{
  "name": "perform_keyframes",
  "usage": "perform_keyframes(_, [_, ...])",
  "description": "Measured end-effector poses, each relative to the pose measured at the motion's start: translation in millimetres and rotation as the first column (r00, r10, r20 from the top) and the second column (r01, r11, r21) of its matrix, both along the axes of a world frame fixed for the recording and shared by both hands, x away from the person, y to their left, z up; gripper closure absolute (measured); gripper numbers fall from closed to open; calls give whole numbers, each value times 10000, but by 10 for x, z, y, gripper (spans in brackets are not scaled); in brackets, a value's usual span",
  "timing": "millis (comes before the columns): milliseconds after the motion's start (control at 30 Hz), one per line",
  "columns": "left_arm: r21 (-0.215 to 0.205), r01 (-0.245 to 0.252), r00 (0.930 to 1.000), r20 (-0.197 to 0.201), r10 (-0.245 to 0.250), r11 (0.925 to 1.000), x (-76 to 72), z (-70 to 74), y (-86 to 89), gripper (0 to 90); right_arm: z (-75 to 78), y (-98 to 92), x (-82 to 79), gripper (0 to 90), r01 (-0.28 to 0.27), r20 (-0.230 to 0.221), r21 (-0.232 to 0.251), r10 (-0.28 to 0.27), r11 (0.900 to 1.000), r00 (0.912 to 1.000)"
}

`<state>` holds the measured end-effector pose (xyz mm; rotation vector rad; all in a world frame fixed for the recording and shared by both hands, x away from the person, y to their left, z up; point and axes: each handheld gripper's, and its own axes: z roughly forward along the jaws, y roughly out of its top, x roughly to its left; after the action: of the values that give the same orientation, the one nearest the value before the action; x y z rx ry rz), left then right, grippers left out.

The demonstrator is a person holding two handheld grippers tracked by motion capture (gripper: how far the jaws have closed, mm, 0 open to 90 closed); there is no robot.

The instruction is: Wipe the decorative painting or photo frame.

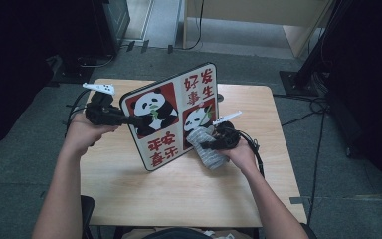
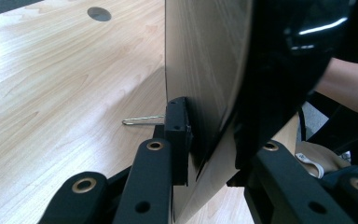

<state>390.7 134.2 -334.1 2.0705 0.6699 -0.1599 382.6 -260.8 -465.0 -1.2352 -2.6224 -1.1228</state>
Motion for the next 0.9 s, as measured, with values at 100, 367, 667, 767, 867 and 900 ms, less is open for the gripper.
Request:
perform_keyframes(100, [-34, -27, 10000, -21, 27, 10000, 3, -1, 1, 767, 26, -6, -5, 685, -21, 75, -23, 21, 10000, 10000])
perform_keyframes(367, [-109, -100, 9999, -71, 99, 9999, 5, -3, 8, 765, 157, -21, -27, 691, 2, 107, 53, -2, 10000, 9999])
perform_keyframes(667, [-97, -42, 10000, 11, 43, 9999, 2, 0, 12, 766, 417, -2, -63, 692, -7, 418, 149, 0, 9999, 9991])
perform_keyframes(767, [-89, -42, 10000, -3, 42, 10000, 2, -1, 15, 766, 519, 22, -74, 692, -66, 624, 139, 57, 9999, 9980])
perform_keyframes(867, [-93, -47, 10000, 4, 47, 9999, 2, -1, 14, 766, 603, 44, -80, 692, -143, 738, 164, 131, 9998, 9972])
perform_keyframes(900, [-95, -51, 10000, 1, 51, 9999, 2, -1, 14, 766, 629, 48, -82, 692, -137, 741, 167, 124, 9998, 9972])
